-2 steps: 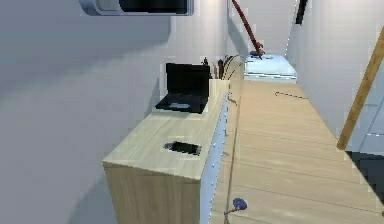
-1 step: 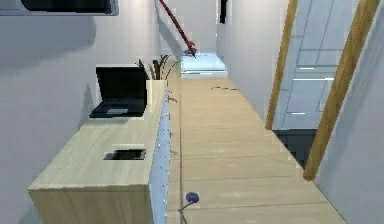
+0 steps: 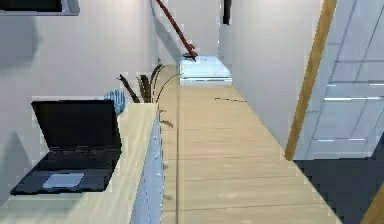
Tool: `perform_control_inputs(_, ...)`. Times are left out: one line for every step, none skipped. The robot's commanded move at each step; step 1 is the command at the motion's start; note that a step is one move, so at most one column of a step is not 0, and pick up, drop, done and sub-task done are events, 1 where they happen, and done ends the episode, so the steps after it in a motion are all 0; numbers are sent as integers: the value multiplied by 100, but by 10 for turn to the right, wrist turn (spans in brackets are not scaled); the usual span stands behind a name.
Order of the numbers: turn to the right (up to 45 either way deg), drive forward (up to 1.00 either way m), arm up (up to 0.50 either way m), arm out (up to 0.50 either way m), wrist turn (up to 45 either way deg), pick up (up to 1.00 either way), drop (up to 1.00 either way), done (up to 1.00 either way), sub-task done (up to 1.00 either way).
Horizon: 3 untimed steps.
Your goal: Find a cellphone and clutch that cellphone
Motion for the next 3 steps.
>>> perform_control_inputs(-450, 0, 0, 0, 0, 0, 0, 0, 0)
perform_control_inputs(-450, 0, 0, 0, 0, 0, 0, 0, 0)
perform_control_inputs(-420, 0, 0, 0, 0, 0, 0, 0, 0)
